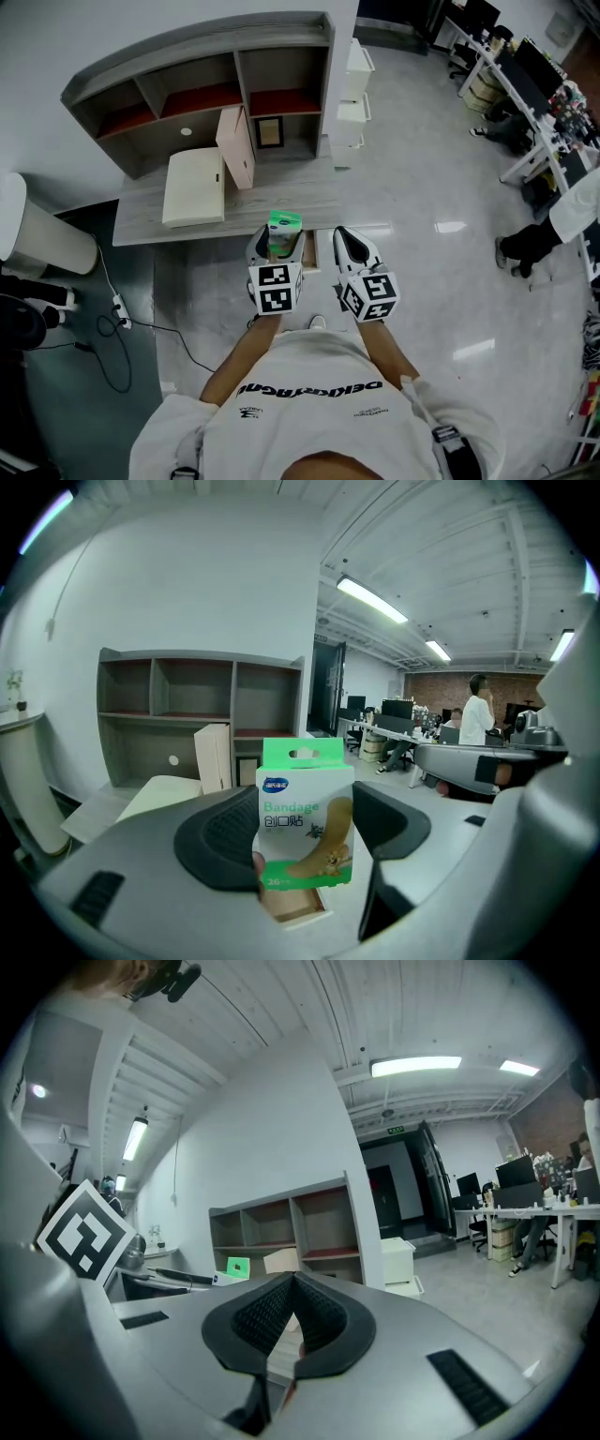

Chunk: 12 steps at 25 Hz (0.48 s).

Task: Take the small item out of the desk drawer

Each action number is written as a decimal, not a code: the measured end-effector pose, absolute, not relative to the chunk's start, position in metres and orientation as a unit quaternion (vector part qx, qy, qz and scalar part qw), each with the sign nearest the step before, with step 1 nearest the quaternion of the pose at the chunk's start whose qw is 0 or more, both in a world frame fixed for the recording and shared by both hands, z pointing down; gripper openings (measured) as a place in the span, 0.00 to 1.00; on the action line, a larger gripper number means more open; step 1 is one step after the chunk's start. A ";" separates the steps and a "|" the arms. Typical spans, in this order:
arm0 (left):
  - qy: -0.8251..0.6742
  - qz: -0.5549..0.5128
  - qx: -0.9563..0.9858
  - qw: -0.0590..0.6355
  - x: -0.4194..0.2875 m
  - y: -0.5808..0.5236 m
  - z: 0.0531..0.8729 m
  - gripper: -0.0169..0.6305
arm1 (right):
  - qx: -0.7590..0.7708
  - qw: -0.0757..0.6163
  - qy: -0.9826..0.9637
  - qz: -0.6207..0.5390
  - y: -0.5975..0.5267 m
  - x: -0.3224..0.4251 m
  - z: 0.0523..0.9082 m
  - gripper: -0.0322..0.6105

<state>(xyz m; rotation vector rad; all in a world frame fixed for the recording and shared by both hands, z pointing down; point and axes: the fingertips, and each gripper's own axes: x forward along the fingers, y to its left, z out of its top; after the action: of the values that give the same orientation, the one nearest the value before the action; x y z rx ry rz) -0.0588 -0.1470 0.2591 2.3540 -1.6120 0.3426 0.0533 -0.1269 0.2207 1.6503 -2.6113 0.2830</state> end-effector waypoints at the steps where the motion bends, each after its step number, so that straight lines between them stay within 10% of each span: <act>1: -0.556 0.117 0.813 0.131 -0.060 -0.146 0.256 0.53 | 0.532 0.019 -0.842 0.091 -0.126 0.053 0.219 0.10; 12: -0.563 0.082 0.817 0.097 -0.063 -0.144 0.229 0.53 | 0.535 0.012 -0.841 0.075 -0.131 0.055 0.204 0.10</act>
<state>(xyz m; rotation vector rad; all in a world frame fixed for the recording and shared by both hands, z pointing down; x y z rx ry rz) -0.0626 -0.1441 0.2293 2.4190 -1.6662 0.2426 0.0552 -0.1311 0.2041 1.6682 -2.6239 0.2352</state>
